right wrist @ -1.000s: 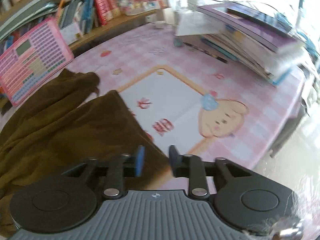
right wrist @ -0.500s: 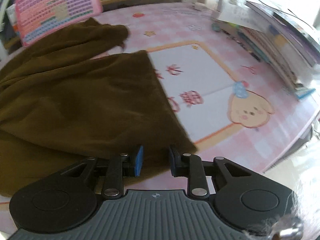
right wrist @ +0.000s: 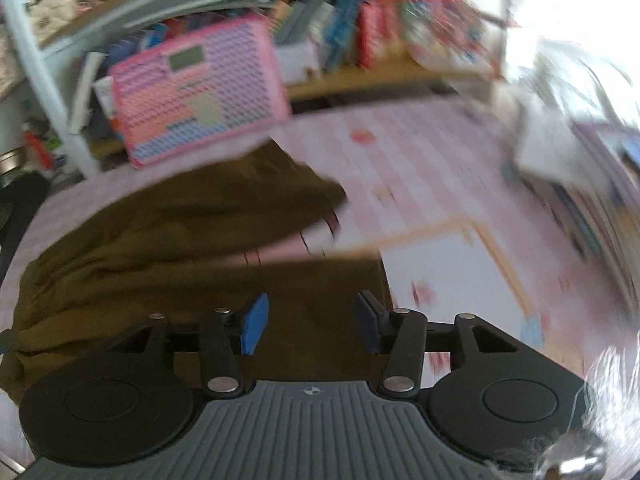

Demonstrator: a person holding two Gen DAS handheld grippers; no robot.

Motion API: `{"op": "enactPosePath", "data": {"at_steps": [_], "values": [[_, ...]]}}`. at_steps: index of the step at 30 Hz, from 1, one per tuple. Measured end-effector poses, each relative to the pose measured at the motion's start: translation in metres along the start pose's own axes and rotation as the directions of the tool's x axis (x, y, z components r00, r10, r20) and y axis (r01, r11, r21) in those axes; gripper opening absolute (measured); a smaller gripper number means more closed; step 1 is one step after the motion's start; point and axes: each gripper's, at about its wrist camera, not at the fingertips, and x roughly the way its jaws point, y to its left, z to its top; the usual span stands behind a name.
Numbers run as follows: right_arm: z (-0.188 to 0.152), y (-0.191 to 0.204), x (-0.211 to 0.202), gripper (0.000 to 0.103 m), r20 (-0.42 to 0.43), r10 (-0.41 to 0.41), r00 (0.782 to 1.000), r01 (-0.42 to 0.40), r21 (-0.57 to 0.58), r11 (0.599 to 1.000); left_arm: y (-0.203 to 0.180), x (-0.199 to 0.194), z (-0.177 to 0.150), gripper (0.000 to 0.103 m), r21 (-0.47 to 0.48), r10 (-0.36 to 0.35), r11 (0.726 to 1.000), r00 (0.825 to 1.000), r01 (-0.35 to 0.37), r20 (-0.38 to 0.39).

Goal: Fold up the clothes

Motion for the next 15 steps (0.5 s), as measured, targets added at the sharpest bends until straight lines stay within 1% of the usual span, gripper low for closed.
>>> {"op": "enactPosePath", "data": {"at_steps": [2,4,6,9,10,11,12,15], "values": [[0.022,-0.004,0.012,0.047,0.011,0.027,1.0,-0.026,-0.06,0.998,-0.01,0.0,-0.004,0.06,-0.019,0.038,0.999,0.999,-0.038,0.008],[0.043,-0.013,0.028,0.047,0.014,0.071,0.997,-0.069,-0.105,0.992,-0.019,0.0,-0.007,0.06,-0.039,0.077,0.996,0.997,-0.076,0.016],[0.064,-0.025,0.05,0.047,0.0,0.121,0.993,-0.12,-0.132,0.984,-0.029,0.0,-0.011,0.06,-0.059,0.116,0.992,0.993,-0.114,0.023],[0.093,-0.039,0.094,0.047,-0.047,0.189,0.981,-0.194,-0.154,0.969,-0.044,0.0,-0.016,0.061,-0.09,0.173,0.981,0.984,-0.17,0.031],[0.102,-0.042,0.109,0.047,-0.064,0.209,0.976,-0.217,-0.158,0.963,-0.05,-0.001,-0.019,0.062,-0.101,0.196,0.976,0.98,-0.191,0.034],[0.108,-0.044,0.123,0.047,-0.082,0.228,0.97,-0.239,-0.162,0.957,-0.058,-0.003,-0.022,0.066,-0.116,0.225,0.969,0.974,-0.22,0.038],[0.113,-0.046,0.138,0.047,-0.1,0.247,0.964,-0.261,-0.166,0.951,-0.066,-0.004,-0.026,0.068,-0.13,0.255,0.96,0.966,-0.247,0.042],[0.126,-0.05,0.178,0.047,-0.152,0.292,0.944,-0.315,-0.165,0.934,-0.09,-0.009,-0.037,0.071,-0.175,0.328,0.932,0.944,-0.317,0.038]]}}
